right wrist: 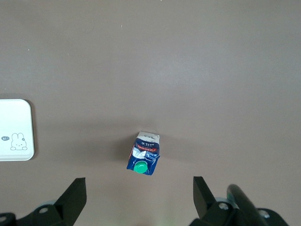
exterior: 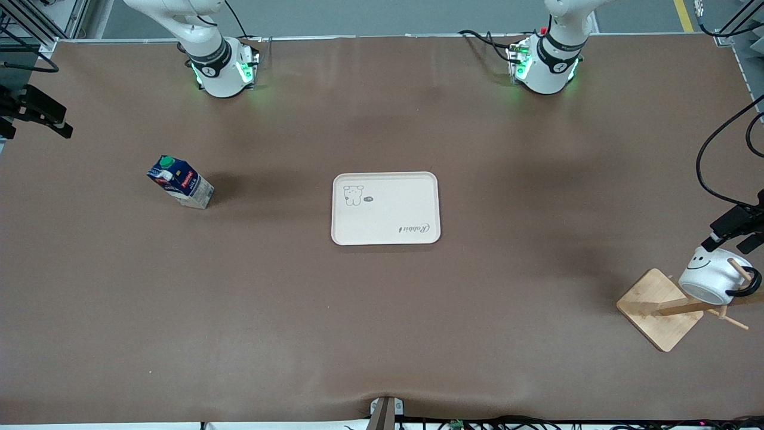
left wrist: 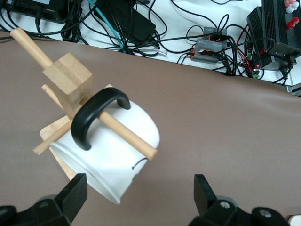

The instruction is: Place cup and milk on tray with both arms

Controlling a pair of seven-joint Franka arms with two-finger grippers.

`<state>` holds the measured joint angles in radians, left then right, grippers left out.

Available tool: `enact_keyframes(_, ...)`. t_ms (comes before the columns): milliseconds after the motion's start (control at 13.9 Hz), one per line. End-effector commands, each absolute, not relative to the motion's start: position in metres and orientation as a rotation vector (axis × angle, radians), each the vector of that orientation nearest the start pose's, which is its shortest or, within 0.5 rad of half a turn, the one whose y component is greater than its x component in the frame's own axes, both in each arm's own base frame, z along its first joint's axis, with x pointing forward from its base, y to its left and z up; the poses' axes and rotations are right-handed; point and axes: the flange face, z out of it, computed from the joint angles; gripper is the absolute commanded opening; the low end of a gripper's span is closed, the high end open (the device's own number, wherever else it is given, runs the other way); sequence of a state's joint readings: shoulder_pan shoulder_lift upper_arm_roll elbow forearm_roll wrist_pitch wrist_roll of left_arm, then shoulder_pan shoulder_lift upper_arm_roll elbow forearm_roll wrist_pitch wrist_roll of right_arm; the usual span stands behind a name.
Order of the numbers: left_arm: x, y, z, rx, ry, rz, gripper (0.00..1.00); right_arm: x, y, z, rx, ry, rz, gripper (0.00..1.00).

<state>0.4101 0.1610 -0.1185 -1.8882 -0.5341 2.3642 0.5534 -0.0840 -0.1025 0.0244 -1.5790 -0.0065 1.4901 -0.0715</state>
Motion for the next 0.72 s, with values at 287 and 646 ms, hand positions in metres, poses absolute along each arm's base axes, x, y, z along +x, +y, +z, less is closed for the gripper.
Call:
enact_keyframes(287, 0.620, 0.192, 0.437, -3.317, -0.061, -0.847, 0.95, 0.514, -0.029, 0.674, -3.142, -0.032, -0.014, 1.00)
enact_keyframes(646, 0.626, 0.189, 0.436, -3.318, -0.049, -0.852, 0.84, 0.518, -0.026, 0.670, -3.142, -0.048, -0.014, 1.00)
